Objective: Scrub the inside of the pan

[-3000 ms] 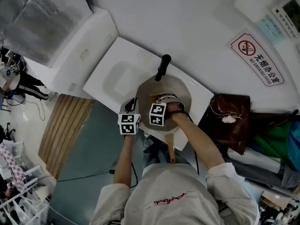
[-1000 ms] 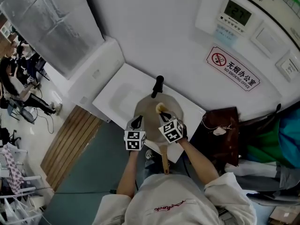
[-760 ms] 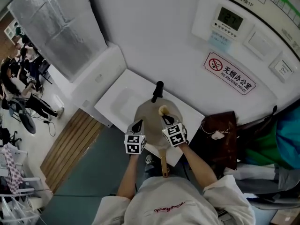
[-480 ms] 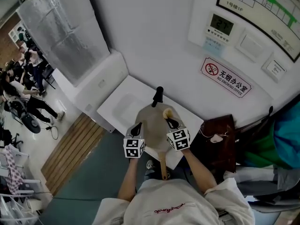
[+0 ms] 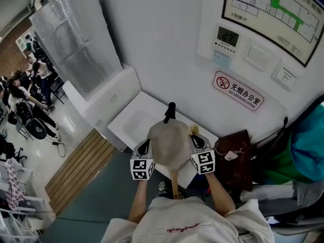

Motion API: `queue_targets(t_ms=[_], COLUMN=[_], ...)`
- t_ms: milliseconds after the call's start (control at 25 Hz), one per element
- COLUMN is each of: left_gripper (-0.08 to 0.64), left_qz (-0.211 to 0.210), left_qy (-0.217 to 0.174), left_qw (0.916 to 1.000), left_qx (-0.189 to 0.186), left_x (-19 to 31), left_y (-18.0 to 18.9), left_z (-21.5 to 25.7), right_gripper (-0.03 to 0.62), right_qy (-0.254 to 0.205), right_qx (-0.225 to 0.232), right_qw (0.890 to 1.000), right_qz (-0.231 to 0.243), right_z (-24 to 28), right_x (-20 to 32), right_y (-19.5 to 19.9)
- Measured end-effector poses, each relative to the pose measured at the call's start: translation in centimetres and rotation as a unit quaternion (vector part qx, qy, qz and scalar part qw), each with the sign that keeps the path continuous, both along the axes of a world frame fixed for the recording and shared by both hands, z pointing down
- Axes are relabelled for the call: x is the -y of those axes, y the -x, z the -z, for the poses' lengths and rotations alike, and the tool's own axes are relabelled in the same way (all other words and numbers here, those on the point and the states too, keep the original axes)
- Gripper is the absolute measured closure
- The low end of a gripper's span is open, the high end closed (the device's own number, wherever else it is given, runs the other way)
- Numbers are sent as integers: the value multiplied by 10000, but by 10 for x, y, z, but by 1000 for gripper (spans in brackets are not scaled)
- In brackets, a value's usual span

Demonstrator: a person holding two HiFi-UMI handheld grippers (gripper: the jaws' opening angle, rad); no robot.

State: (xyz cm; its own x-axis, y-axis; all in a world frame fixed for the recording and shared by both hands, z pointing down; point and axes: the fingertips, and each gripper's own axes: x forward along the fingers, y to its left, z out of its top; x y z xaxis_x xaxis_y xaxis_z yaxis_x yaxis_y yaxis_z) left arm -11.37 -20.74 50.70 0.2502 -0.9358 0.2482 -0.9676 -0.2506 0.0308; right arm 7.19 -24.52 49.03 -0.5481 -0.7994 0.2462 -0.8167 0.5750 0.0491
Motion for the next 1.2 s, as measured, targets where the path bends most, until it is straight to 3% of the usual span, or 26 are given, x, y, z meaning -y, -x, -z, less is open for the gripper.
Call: queue_targets(t_ms=[320,1200], left_gripper=[560,560], left_qz=[149,234], left_qy=[-175,-204], left_qw=[9997,9995], left_qx=[84,76], left_x=[-18,-38], left_y=[5,-5], left_z=[11,10], right_gripper=[569,569], right_qy=[-211,-193], right_qx=[143,122], right_qw=[9993,9995], right_qz=[-260,-212], right_z=[18,12], right_x=[-14,-33], right_y=[-35,-40])
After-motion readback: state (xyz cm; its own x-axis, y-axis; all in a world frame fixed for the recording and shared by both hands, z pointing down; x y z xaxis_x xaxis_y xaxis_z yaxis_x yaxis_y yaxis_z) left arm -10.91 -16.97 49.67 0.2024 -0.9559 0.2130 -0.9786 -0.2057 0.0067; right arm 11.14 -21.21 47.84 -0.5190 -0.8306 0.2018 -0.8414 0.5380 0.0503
